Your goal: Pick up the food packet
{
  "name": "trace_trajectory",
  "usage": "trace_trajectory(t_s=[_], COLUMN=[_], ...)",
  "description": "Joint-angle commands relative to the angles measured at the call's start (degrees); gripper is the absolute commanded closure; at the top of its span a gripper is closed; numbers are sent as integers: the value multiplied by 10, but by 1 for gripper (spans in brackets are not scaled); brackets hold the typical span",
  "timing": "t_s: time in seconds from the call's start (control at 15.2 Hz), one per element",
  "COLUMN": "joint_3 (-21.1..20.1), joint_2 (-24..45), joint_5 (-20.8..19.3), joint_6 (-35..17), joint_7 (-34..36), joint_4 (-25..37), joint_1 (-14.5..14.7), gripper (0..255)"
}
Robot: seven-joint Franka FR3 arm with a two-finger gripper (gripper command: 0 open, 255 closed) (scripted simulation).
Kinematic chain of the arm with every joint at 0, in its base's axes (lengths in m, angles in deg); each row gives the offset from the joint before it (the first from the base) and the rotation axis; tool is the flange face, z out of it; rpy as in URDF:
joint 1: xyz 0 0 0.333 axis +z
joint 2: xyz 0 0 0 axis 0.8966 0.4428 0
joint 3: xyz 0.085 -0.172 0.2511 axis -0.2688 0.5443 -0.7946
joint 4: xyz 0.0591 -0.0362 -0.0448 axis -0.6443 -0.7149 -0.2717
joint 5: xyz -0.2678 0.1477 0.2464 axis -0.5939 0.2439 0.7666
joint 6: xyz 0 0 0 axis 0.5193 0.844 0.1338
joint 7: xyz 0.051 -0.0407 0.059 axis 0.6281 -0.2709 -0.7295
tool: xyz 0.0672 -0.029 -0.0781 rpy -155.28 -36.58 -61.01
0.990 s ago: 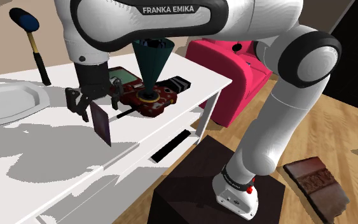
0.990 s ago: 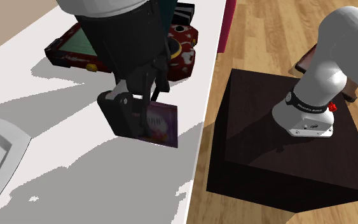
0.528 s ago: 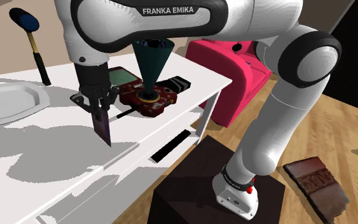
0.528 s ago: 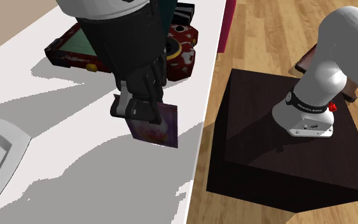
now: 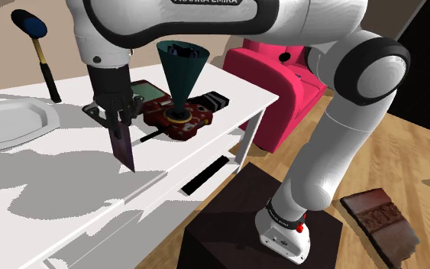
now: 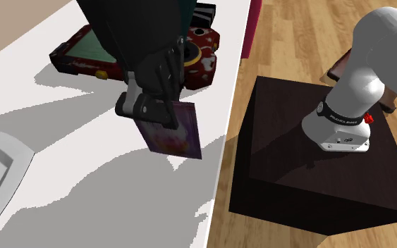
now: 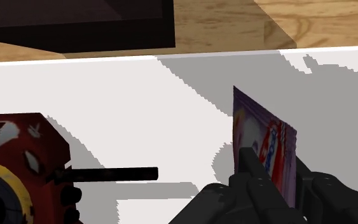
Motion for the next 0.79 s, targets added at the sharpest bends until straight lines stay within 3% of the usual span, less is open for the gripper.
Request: trace_trajectory(t_s=[0.0,0.73], joint_3=[0,-2], joint_2=[2,15], joint_5=[-1,-7], joint_6=[15,89], joint_7=[2,11], joint_4=[17,103], joint_1=[1,4], gripper=[255,255])
